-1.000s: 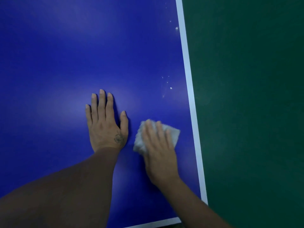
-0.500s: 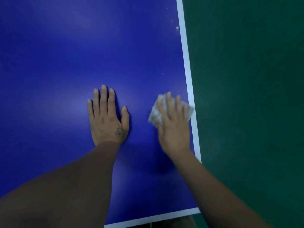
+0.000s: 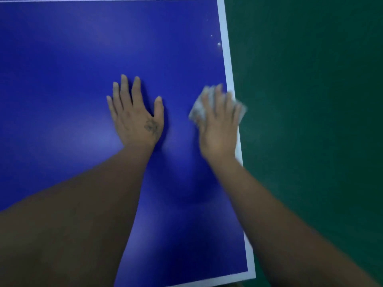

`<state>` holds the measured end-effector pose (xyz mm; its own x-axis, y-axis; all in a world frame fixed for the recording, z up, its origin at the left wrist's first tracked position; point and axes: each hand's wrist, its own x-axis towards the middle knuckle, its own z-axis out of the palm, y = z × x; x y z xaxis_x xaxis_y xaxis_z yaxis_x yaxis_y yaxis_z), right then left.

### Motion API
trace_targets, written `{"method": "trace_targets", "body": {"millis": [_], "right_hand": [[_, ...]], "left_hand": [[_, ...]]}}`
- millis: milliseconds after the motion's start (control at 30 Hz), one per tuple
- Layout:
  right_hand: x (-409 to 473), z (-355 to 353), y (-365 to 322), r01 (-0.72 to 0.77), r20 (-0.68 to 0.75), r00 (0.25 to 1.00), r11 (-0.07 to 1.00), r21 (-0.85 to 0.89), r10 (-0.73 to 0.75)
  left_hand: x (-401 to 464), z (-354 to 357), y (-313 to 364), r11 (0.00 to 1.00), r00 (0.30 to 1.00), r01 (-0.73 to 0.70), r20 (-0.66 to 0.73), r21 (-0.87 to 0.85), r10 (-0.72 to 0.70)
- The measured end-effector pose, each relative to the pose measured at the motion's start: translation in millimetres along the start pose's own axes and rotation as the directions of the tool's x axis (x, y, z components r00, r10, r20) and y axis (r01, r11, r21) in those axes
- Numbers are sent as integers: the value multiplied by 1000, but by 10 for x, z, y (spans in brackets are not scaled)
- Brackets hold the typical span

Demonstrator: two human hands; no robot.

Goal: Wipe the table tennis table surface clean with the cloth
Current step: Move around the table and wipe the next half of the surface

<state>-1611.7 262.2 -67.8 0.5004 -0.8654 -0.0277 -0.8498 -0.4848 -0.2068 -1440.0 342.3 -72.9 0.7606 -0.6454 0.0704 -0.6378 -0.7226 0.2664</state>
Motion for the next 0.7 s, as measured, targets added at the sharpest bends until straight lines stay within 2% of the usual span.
{"method": "trace_targets", "body": {"millis": [100, 167, 233, 267, 300, 367, 400, 433, 467, 533, 600, 700], "right_hand": [[-621, 98, -143, 288, 98, 952, 957, 31, -290], [-520, 118, -82, 393, 83, 913, 916, 80, -399], [-65, 135, 32, 444, 63, 893, 895, 52, -446], [262, 133, 86, 414, 30, 910, 910, 16, -414], [614, 113, 156, 317, -2, 949, 949, 0, -317], [1172, 50, 270, -19, -1, 1000, 996, 89, 20], [1312, 0, 267, -182, 20, 983, 972, 151, 181], [1347, -12, 232, -271, 29, 962, 944, 187, 271], [1294, -9, 171, -286, 18, 958, 944, 163, 287], [1019, 33, 45, -177, -33, 983, 982, 61, 179], [632, 78, -71, -26, -13, 1000, 999, 31, 27], [281, 131, -153, 276, 60, 958, 959, 66, -280]], "left_hand": [[38, 120, 40, 996, 1000, -4, 29, 95, 1], [47, 134, 40, 994, 1000, 2, 25, 106, -5], [47, 125, 50, 993, 1000, 10, 27, 114, -13], [52, 122, 61, 993, 999, 12, 34, 116, -16], [62, 125, 74, 993, 999, 14, 42, 116, -19], [66, 124, 75, 992, 998, 20, 53, 124, -27], [61, 123, 75, 991, 998, 20, 55, 129, -27], [61, 125, 74, 991, 998, 18, 56, 132, -26], [62, 125, 73, 991, 998, 18, 58, 132, -26], [66, 129, 68, 992, 998, 19, 53, 127, -26], [65, 135, 66, 993, 999, 15, 40, 116, -19], [76, 148, 53, 995, 1000, 7, 22, 102, -9]]}}
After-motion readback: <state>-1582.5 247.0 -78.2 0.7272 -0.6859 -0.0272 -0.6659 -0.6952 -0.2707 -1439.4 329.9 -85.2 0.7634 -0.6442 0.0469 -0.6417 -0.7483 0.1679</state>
